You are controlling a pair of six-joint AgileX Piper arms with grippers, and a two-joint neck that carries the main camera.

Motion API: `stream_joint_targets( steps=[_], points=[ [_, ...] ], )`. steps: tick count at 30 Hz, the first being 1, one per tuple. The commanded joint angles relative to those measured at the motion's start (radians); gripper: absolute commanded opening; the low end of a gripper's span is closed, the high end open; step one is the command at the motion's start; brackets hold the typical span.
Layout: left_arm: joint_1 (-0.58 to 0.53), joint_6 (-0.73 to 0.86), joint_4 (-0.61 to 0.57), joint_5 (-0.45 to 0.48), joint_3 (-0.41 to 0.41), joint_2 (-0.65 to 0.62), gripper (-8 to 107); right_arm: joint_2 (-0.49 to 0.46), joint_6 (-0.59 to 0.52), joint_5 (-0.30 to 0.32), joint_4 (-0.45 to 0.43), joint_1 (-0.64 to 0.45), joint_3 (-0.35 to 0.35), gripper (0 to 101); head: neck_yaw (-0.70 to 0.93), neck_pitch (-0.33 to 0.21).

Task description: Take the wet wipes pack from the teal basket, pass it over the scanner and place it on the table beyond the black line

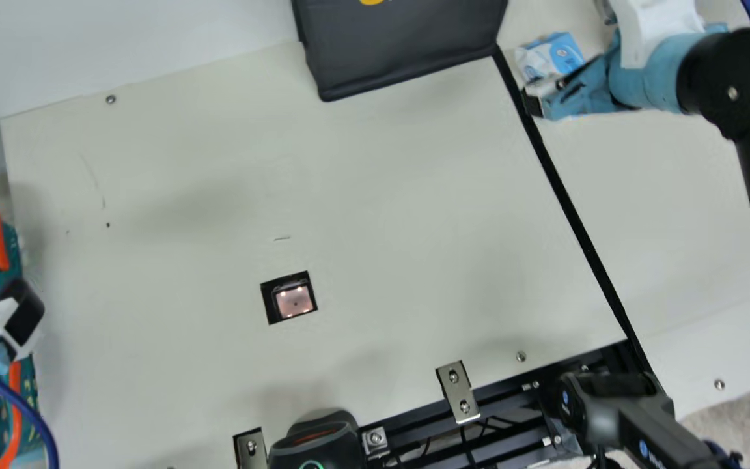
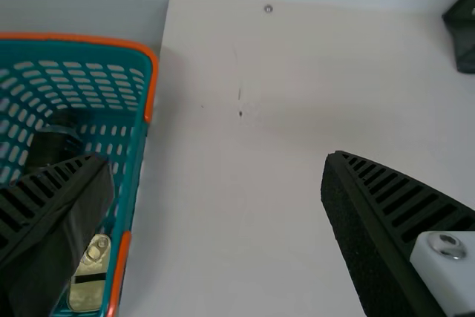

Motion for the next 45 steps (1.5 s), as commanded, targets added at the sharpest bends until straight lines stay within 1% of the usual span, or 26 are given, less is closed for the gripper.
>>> stream_joint_targets(
  steps=[1,9,10,11,13,26,28,29,45],
  points=[
    [0.004,0.014,-0.001,0.051,-0.042,-0.014,90,-0.045,0.038,0.013,-0.014,0.022,0.0,95,0.09,-0.029],
    [0.026,0.072,-0.007,0.191,-0.169,-0.08,90,-0.185,0.153,0.086,-0.048,0.105,0.004,95,0.276,-0.029],
    [0.028,0.079,-0.008,0.205,-0.182,-0.087,90,-0.203,0.168,0.095,-0.052,0.115,0.005,95,0.276,-0.029],
    [0.027,0.072,-0.008,0.178,-0.158,-0.081,90,-0.22,0.182,0.104,-0.056,0.125,0.005,95,0.276,-0.029],
    [0.028,0.079,-0.007,0.201,-0.181,-0.087,90,-0.255,0.211,0.122,-0.064,0.146,0.006,95,0.276,-0.029],
    [0.028,0.079,-0.007,0.205,-0.182,-0.087,90,-0.483,0.397,0.241,-0.119,0.281,0.012,95,0.276,-0.029],
    [0.028,0.079,-0.007,0.205,-0.182,-0.087,90,-0.47,0.389,0.245,-0.119,0.279,0.012,95,0.276,-0.029],
    [0.028,0.079,-0.007,0.205,-0.182,-0.087,90,-0.483,0.4,0.253,-0.118,0.284,0.012,95,0.276,-0.029],
    [0.028,0.079,-0.007,0.205,-0.182,-0.087,90,-0.49,0.4,0.253,-0.119,0.285,0.012,95,0.276,-0.029]
  ],
)
